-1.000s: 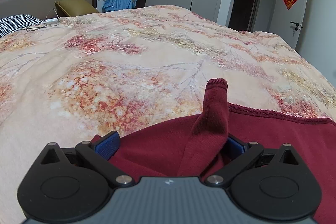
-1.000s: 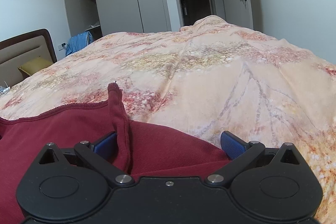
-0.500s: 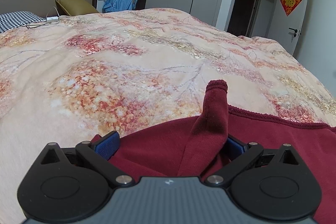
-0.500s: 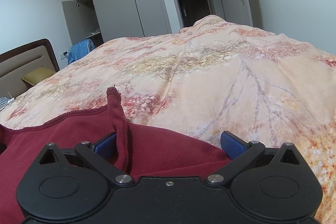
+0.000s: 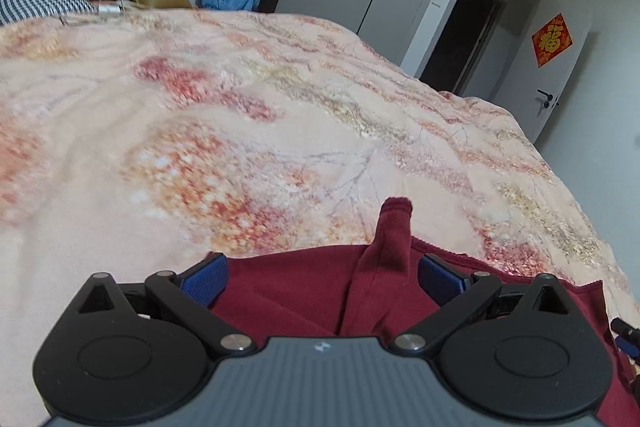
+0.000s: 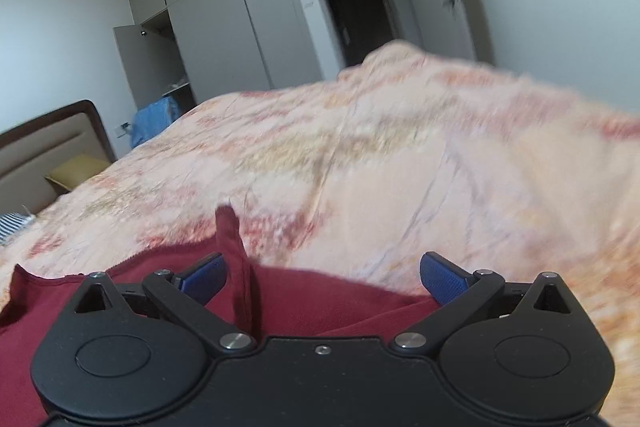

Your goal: Fold small clothes

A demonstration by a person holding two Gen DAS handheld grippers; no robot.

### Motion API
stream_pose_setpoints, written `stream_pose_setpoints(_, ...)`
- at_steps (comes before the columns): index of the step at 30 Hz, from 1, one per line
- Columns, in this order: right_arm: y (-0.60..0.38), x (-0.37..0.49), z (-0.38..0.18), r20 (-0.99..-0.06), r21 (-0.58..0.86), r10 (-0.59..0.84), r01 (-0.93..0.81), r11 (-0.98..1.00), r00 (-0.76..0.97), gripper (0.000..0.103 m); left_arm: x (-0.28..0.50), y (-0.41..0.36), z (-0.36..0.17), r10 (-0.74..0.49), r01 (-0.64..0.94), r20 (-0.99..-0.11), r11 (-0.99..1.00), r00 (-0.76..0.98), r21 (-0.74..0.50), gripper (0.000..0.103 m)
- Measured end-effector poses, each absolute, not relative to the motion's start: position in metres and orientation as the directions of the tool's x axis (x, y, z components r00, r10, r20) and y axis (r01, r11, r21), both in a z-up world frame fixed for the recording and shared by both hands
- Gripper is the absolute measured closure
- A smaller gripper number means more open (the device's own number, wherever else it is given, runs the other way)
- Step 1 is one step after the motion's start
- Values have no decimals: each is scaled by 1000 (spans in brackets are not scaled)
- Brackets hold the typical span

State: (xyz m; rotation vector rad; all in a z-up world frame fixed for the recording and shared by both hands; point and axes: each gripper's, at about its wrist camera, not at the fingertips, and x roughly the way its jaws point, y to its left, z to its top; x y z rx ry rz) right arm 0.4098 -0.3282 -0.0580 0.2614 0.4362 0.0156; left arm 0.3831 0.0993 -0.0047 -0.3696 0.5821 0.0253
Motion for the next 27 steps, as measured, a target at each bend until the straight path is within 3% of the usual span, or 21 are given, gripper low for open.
stream_pose_setpoints(7,-283,355,-20,-315,75,62,-41,996,947,0,325,95,20,-64,-120,-523,943,850,-311,0)
stream_pose_setpoints(13,-206,301,-26,-199,-277,29,-85,957,980,0,268,89,9,-88,-109,-524,936,847,-334,0)
stream_pose_setpoints(19,-152,269,-45,-214,-327,190,-254,910,958,1,235,88,-8,-104,-129,-543,919,833,-373,0)
stream_pose_setpoints(27,-127,271,-82,-267,-339,163,-251,907,950,1,214,81,-32,-163,-125,-537,879,828,-460,0)
